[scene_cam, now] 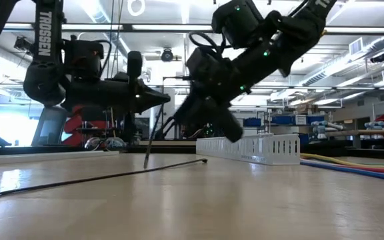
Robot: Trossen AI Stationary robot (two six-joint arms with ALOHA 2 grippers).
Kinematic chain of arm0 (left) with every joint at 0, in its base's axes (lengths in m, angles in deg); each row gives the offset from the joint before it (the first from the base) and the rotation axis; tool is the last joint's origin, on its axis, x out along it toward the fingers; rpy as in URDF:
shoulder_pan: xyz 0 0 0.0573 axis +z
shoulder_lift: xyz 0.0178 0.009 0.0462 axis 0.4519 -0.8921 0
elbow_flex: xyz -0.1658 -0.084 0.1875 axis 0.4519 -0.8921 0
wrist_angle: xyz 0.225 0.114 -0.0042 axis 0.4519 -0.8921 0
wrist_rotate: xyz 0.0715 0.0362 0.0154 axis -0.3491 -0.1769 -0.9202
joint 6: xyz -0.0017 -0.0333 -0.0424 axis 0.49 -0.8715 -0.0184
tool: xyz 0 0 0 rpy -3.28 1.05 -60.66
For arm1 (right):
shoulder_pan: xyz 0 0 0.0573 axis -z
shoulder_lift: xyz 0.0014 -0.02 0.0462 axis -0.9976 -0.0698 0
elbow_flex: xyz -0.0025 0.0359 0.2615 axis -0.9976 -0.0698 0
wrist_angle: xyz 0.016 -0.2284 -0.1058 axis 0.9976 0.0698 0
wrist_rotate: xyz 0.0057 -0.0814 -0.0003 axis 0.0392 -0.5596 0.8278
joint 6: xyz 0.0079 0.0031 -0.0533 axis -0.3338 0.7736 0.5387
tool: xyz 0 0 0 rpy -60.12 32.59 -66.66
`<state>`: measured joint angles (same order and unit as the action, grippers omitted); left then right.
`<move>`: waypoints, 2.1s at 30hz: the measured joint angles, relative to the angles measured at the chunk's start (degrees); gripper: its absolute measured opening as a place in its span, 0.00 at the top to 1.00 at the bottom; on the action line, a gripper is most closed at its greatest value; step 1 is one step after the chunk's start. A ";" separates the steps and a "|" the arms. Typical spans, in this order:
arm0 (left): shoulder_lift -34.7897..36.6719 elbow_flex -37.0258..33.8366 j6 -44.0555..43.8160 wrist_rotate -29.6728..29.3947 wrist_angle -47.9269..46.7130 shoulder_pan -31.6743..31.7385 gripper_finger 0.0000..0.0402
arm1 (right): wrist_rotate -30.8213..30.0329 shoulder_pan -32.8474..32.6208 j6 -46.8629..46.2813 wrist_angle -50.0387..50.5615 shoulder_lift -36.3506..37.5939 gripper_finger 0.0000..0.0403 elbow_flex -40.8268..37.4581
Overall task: Ziptie cables
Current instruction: Prepare the black zip tie
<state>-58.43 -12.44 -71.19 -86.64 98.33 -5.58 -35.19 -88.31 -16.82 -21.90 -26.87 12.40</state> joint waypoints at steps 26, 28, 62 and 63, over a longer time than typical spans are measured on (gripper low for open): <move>-0.04 3.88 -8.81 8.04 -1.07 4.91 1.00 | -6.86 -3.65 28.95 -18.13 -8.94 0.83 0.25; -0.04 3.88 -8.81 8.04 -1.63 4.91 1.00 | -7.56 -3.58 29.72 -18.02 -8.94 0.83 0.25; -0.04 4.57 -8.89 7.76 -1.65 4.82 1.00 | -1.26 -3.85 33.13 -13.61 -8.83 0.85 0.42; -0.04 5.12 -8.90 7.77 -1.65 4.57 1.00 | -1.08 -3.81 33.15 -13.20 -8.83 0.85 0.42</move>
<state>-58.48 -7.33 -80.09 -78.87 96.68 -1.01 -36.27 -92.12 16.33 -35.10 -35.70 12.82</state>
